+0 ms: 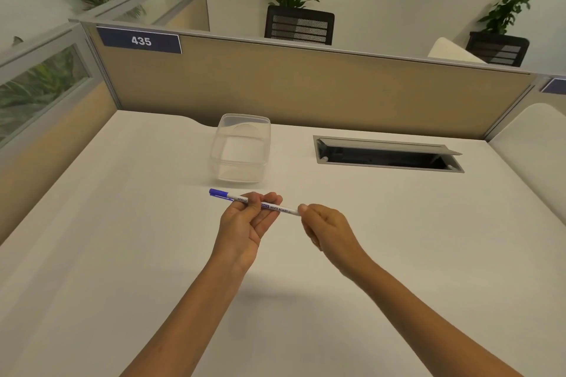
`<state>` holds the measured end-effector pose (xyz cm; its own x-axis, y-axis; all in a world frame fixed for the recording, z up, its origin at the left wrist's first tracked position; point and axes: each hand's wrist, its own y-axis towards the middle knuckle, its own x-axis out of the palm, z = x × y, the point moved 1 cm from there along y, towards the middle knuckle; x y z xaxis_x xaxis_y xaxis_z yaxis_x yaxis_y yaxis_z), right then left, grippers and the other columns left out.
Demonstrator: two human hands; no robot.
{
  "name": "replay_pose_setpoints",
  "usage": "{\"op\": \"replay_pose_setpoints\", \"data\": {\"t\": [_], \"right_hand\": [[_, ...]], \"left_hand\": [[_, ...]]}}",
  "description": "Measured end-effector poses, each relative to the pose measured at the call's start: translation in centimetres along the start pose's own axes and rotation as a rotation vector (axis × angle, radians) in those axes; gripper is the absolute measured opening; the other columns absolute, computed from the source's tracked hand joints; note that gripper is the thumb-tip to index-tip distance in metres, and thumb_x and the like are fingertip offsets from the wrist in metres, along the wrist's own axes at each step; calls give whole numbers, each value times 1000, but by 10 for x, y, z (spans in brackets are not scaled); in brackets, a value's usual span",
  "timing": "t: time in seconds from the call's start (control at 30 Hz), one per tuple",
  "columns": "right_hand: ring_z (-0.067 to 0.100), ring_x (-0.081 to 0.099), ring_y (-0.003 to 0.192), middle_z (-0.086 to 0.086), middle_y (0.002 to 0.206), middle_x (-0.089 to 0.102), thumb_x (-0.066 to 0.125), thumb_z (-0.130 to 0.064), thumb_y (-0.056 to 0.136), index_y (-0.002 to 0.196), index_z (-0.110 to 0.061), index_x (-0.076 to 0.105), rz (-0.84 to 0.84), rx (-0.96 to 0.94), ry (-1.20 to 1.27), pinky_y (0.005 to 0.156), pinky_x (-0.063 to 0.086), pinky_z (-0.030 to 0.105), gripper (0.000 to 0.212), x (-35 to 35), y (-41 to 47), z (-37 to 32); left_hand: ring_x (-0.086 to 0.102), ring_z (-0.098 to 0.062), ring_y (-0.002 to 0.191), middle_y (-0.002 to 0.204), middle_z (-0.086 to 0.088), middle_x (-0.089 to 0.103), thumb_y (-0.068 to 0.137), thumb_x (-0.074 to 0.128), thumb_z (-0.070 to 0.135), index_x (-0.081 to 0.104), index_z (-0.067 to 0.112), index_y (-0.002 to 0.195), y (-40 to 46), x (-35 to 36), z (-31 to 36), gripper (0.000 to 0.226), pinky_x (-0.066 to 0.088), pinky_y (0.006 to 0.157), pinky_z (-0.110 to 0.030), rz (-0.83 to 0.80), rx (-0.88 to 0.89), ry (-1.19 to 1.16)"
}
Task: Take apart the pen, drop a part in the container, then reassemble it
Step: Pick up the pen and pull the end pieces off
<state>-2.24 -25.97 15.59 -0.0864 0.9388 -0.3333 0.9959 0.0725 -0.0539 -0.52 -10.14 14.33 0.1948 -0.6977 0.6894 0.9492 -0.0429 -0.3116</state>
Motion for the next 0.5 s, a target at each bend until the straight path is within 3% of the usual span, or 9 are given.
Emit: {"op": "replay_pose_setpoints", "data": {"t": [0.1,0.17,0.2,0.27,0.33,0.4,0.5], "right_hand": [[10,24,35,-6,40,33,43,-34,95,49,-21,39,-113,441,602,33,25,18,49,6,-1,-3],[10,24,34,-4,40,33,44,-42,95,47,-20,39,-165,547,678,31,24,19,52,5,-1,-3],[10,28,34,-3,40,36,43,-48,94,47,-19,43,-170,524,567,32,26,18,55,3,-1,-2],[11,42,37,-2,46,53,40,-59,89,57,-17,59,-148,366,201,36,35,18,57,1,-3,-2],[11,58,50,-4,66,67,52,-57,84,82,-19,66,-73,129,-68,43,45,19,41,-2,-2,-2],[9,64,65,-8,81,67,67,-39,81,96,-20,63,-3,-114,-280,55,54,23,25,-5,0,1],[10,63,69,-8,78,64,67,-17,84,91,-14,66,85,-345,-411,62,58,34,7,-7,1,1]], "left_hand": [[73,-24,83,80,-10,77,94,47,11,56,4,86,-1,2,-1,14,58,64,-27,-19,28,23],[73,-23,83,80,-9,77,93,47,11,56,4,87,-1,1,-2,13,58,64,-27,-11,35,23],[73,-23,83,81,-9,77,93,48,11,57,4,88,-2,0,-4,12,58,64,-27,-3,36,16],[73,-23,83,81,-9,77,93,49,12,57,4,90,-3,-2,-5,12,58,64,-27,18,38,2],[73,-23,84,82,-9,77,92,50,13,58,4,90,-2,-5,-6,12,58,64,-27,42,35,-10],[73,-24,82,81,-10,77,92,52,13,59,5,91,-2,-7,-5,11,59,63,-27,70,26,-30],[74,-24,81,81,-10,77,91,53,14,59,5,92,-2,-7,-5,11,59,62,-27,84,14,-46]]}}
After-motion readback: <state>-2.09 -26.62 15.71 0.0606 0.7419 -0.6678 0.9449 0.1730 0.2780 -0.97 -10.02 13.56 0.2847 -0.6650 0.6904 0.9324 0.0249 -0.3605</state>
